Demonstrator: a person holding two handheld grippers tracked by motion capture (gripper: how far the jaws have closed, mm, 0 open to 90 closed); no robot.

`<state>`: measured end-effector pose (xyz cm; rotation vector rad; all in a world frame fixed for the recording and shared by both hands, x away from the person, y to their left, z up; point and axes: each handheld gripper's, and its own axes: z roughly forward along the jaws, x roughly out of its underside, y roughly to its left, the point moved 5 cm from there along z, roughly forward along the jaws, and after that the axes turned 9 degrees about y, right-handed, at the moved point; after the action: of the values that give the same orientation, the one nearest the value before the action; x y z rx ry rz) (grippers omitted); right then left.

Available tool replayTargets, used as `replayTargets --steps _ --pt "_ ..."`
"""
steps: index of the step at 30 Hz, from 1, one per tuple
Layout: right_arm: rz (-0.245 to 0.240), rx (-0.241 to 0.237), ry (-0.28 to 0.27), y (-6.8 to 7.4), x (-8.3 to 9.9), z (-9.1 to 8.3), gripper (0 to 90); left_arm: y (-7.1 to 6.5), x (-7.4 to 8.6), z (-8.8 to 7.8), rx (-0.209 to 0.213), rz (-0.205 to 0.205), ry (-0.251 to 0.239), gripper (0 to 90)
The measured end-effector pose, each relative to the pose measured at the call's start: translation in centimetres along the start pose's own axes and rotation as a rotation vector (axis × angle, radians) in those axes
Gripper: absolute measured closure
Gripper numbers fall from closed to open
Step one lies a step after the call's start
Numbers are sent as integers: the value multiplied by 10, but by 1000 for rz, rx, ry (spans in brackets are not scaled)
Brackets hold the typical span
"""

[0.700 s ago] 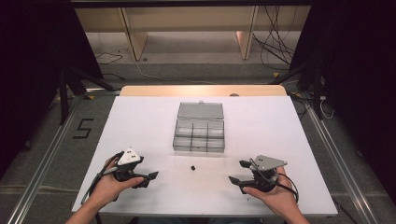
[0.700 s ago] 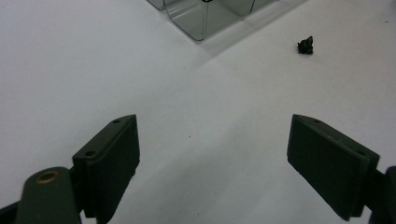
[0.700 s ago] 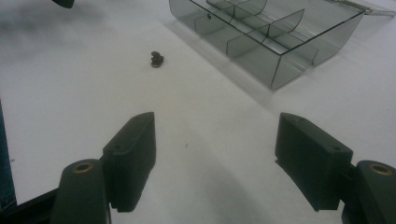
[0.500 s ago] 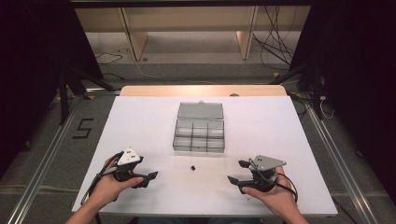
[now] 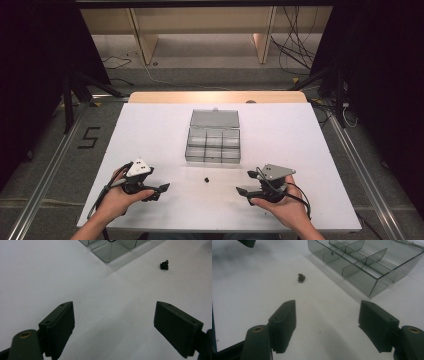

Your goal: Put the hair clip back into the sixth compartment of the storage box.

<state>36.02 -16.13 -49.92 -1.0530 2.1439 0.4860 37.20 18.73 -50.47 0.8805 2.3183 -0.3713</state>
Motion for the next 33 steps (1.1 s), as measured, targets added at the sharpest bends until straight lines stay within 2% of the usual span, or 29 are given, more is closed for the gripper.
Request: replayTargets --steps 10,33 --pt "-22 -15 11 7 -11 14 323 0 0 0 0 -4 -3 164" --pt "-36 -23 46 19 -26 41 352 -1 -1 1 -2 -5 0 164"
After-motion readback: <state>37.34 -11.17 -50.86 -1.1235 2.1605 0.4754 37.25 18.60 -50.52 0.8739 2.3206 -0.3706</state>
